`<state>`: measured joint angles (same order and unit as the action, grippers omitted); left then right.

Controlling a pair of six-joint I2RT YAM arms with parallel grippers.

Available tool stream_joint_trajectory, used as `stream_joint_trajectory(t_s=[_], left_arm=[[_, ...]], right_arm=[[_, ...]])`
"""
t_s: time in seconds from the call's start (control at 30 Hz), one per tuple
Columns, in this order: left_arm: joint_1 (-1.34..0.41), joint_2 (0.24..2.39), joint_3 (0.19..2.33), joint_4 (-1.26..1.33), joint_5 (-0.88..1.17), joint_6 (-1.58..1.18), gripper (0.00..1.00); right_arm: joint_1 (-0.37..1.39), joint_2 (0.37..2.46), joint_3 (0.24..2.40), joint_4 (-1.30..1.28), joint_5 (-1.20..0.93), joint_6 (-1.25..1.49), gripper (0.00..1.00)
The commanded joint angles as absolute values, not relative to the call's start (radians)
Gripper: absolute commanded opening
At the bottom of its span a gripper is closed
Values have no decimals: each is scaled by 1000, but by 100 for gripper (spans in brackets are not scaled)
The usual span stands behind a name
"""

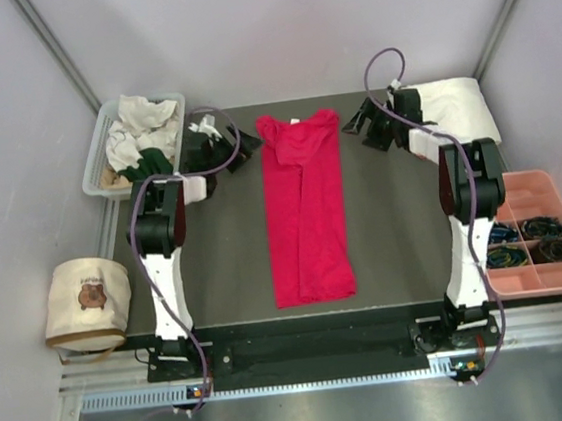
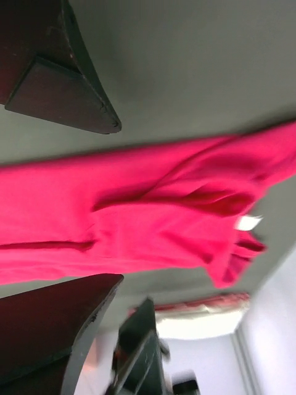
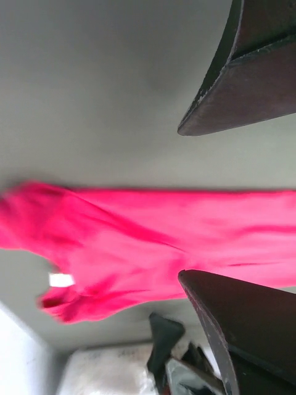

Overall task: Fold and stack the t-shirts
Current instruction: Grab the bottom of the folded rectangular tshirt with both arms

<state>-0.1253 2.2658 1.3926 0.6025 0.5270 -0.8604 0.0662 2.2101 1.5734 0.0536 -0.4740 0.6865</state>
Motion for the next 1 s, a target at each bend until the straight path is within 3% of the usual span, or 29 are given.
stream_joint_trajectory(t_s=[0.0,0.1,0.2,0.43,0.63,0.87,0.97], left_arm=[[-285,2002,1286,389,321,-594,99],[-391,1879,1172,248,135,-558,99],[-463,1741,1016,142,10,-580,99],[-567,1270,542,5,-224,-709,99],[-618,939,387,-191,-248,-765,99],[-702,827,322,-293,-207,-847,98],[-759,831,282,-284,-222,-891,91]], right_arm=[[187,1921,1412,-93,-295,537,90],[256,1774,1231,-117,-215,544,91],[328,1682,1052,-146,-129,569,99],[537,1413,717,-207,44,666,99],[669,1267,549,-264,61,765,99],[828,1138,443,-342,94,917,99],[903,1135,437,-350,123,966,99]])
